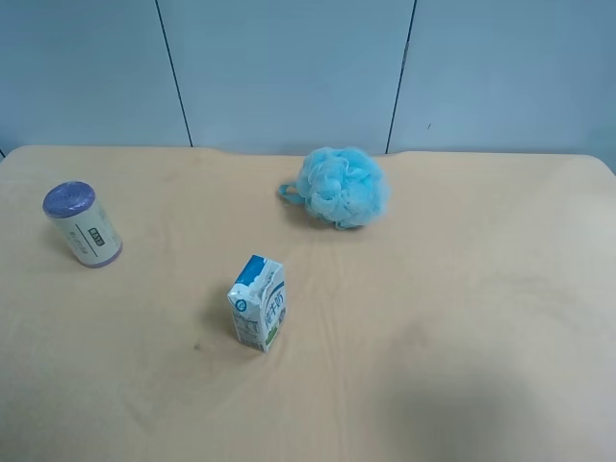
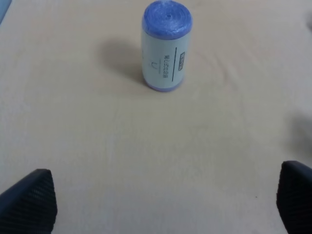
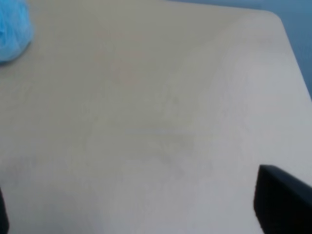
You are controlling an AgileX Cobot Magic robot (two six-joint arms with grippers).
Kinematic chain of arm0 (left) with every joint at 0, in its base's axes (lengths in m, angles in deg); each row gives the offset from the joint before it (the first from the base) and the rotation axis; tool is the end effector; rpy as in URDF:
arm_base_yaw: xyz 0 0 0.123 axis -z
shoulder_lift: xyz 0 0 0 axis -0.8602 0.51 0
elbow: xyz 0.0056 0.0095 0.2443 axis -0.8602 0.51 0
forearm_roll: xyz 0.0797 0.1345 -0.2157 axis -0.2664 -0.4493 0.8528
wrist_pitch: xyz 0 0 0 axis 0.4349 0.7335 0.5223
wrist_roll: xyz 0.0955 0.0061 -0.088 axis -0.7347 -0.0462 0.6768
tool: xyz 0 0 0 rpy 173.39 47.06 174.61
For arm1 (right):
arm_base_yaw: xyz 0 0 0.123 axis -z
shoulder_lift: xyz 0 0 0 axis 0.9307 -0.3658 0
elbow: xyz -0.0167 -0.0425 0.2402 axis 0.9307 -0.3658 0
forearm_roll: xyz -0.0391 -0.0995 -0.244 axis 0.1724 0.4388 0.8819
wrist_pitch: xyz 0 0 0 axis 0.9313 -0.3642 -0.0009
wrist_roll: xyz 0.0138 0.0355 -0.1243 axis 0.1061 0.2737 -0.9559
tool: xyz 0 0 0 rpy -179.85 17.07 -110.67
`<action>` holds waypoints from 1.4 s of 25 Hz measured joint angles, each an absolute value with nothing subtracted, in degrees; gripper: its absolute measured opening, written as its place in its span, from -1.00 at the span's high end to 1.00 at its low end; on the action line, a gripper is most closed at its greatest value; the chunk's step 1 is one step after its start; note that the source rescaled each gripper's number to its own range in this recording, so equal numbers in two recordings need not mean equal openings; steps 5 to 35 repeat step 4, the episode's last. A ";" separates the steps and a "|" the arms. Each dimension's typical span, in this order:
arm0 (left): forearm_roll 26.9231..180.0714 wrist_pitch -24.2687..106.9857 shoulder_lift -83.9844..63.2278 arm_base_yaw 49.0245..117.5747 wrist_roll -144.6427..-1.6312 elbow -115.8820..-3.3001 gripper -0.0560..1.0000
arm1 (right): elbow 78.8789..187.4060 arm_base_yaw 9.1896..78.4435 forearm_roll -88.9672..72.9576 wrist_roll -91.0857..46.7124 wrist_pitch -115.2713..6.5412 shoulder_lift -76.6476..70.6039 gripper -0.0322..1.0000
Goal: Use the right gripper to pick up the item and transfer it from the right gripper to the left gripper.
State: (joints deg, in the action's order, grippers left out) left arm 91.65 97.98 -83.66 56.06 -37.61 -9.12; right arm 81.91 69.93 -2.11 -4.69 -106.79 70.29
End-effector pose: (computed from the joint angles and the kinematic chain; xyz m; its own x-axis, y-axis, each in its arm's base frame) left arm 0.0829 0.0016 0.2700 -0.4394 -0.0650 -0.8960 -0.0522 0.9975 -0.0468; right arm 0.0821 0.0020 0.2669 -0.4601 -0.0658 -0.8854 -0.0386 0.9978 -0.0541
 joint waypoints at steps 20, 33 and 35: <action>91.65 97.98 -83.66 56.06 -37.66 -9.12 -0.51 | 81.91 69.93 -2.11 -4.69 -106.79 70.29 -0.94; 91.65 97.98 -83.66 56.06 -37.66 -9.12 -0.51 | 81.91 69.93 -2.11 -4.69 -106.79 70.29 -0.94; 91.65 97.98 -83.66 56.06 -37.66 -9.12 -0.51 | 81.91 69.93 -2.11 -4.69 -106.79 70.29 -0.94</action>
